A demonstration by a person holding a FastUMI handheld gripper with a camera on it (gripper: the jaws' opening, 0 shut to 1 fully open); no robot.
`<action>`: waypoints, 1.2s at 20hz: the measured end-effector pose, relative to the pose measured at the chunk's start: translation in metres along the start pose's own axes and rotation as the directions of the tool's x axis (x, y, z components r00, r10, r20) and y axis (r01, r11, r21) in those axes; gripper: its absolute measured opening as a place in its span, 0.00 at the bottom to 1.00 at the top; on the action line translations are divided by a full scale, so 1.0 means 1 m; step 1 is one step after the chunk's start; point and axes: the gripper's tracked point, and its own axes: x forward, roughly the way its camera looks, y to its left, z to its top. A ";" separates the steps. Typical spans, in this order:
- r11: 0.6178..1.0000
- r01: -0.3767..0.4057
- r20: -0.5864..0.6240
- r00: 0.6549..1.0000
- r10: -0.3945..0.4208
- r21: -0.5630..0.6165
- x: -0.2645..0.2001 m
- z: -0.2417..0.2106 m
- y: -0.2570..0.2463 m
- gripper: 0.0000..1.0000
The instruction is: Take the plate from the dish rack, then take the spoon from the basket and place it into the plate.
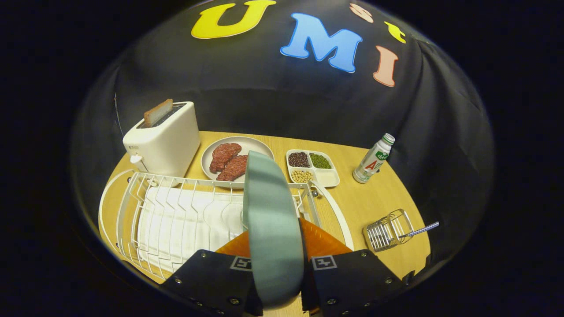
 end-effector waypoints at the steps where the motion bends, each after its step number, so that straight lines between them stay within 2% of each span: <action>1: 0.999 0.014 0.008 1.000 -0.014 -0.042 -0.004 0.003 0.004 0.31; 4: 0.989 0.066 0.051 0.997 -0.060 -0.131 -0.014 0.013 0.005 0.31; 6: 0.985 0.074 0.051 0.996 -0.066 -0.154 -0.019 0.011 0.005 0.31; 14: 0.984 0.134 0.104 0.987 -0.123 -0.116 -0.037 0.028 -0.027 0.31; 19: 0.983 0.154 0.141 0.980 -0.140 -0.097 -0.079 0.022 -0.049 0.31; 24: 0.987 0.122 0.155 0.982 -0.105 -0.103 -0.126 -0.006 -0.058 0.31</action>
